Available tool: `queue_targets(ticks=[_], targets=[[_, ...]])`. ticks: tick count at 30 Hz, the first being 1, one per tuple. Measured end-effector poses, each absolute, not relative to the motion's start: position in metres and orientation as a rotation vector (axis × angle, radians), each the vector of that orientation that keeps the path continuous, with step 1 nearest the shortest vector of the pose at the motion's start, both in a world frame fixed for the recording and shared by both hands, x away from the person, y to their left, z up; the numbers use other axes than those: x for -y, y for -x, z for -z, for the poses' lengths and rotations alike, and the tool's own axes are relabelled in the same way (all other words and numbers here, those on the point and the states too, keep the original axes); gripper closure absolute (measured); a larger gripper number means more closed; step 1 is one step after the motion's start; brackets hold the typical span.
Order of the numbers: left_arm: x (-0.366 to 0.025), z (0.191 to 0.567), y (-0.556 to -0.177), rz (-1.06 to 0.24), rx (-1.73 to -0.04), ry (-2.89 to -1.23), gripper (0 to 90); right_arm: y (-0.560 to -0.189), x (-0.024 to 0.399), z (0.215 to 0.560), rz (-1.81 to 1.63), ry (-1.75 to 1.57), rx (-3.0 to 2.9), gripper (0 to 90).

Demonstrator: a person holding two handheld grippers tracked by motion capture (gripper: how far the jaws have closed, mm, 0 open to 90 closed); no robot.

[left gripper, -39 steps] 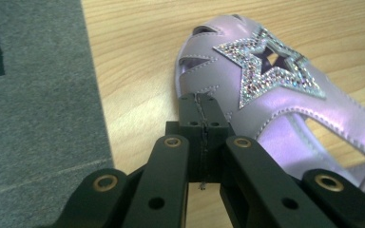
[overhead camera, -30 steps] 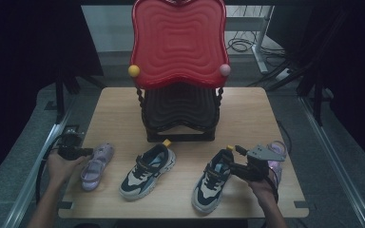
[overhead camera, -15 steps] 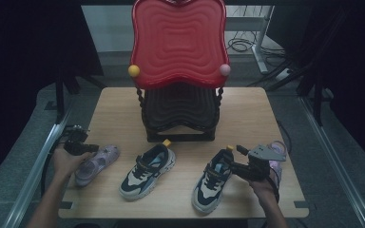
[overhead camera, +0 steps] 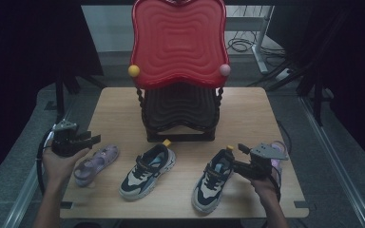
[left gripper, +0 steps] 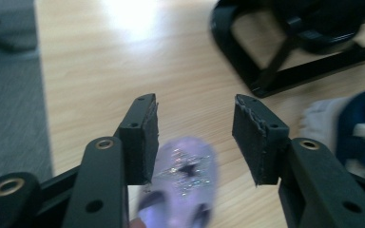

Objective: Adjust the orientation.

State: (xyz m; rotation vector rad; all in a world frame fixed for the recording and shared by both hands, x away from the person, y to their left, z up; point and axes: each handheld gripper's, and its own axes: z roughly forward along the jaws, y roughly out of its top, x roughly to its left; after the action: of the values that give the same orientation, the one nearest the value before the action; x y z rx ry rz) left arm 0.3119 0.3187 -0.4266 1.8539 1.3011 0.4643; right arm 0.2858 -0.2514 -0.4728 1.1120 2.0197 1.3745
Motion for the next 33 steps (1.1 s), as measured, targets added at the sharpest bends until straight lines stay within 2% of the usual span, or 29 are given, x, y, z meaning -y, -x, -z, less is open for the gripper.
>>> queue_targets(ticks=[10,15,26,30,33], targets=[[-0.294,0.436,-0.288,-0.357,-1.190,-1.751,48.4,-0.262,0.269,0.474,-1.325,-1.155,-1.979,36.0],[-0.281,0.449,-0.275,-0.319,-1.156,-1.768,48.5,-0.254,0.280,0.473,-1.302,-1.200,-1.931,36.1],[-0.281,0.444,-0.249,-0.378,-1.145,-1.760,46.2,-0.239,0.301,0.479,-1.250,-1.197,-1.927,36.0],[-0.282,0.438,-0.243,-0.414,-1.142,-1.753,46.0,-0.236,0.316,0.475,-1.225,-1.235,-1.896,40.9],[-0.281,0.436,-0.243,-0.419,-1.139,-1.751,45.7,-0.230,0.334,0.473,-1.215,-1.283,-1.865,51.9]])
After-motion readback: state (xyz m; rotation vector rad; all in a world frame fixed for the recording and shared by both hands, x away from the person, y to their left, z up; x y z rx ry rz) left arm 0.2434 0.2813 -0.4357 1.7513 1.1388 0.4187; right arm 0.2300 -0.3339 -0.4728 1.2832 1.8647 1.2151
